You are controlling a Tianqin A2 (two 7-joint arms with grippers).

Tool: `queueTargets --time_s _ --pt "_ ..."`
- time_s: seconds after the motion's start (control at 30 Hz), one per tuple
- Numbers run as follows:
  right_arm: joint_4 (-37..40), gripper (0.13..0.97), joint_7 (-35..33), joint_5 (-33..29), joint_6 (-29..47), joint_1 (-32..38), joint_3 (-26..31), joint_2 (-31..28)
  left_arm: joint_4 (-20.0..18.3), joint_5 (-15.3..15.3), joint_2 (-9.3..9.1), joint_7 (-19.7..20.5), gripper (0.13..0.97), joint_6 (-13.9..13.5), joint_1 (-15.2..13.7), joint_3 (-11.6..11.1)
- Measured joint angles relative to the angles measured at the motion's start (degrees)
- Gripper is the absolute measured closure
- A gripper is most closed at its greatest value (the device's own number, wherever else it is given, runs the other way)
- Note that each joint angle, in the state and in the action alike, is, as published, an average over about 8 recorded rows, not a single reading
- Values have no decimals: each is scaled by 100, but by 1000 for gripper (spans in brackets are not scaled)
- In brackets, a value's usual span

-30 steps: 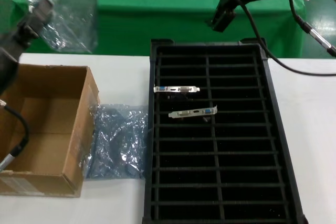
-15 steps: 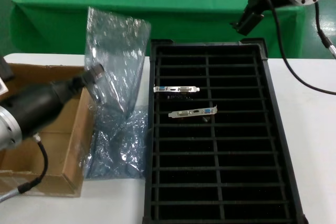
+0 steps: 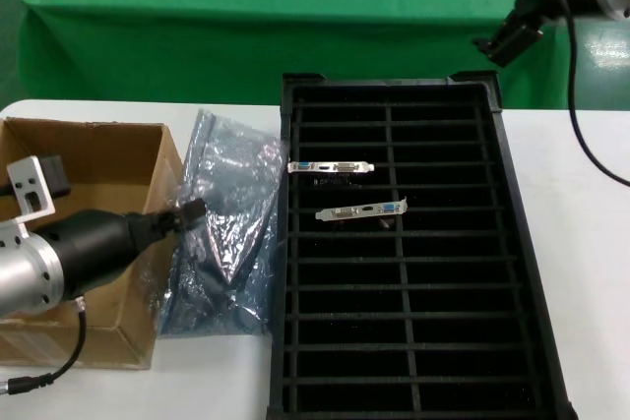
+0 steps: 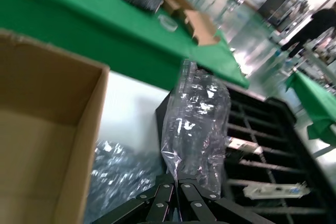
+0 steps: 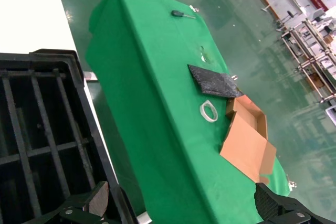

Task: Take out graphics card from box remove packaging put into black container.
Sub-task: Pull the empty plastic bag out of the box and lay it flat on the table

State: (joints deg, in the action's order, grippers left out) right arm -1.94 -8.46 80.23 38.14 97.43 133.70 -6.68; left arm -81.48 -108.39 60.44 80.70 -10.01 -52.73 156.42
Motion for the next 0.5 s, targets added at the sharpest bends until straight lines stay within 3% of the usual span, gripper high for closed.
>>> queueTargets --time_s 0.17,0.3,0.4,0.5 --pt "41 129 -201 -29 17 -23 -272 -107 7 1267 -50 1277 959 -216 39 -35" --pt "65 129 -315 -66 32 -41 -447 -170 -56 2282 -115 2265 959 -534 184 -257" --pt "76 129 -369 -104 47 -47 -554 -205 -136 3052 -217 2882 958 -851 421 -646" --pt "82 129 -403 -150 68 -46 -640 -229 -241 3810 -379 3310 958 -1185 784 -1253"
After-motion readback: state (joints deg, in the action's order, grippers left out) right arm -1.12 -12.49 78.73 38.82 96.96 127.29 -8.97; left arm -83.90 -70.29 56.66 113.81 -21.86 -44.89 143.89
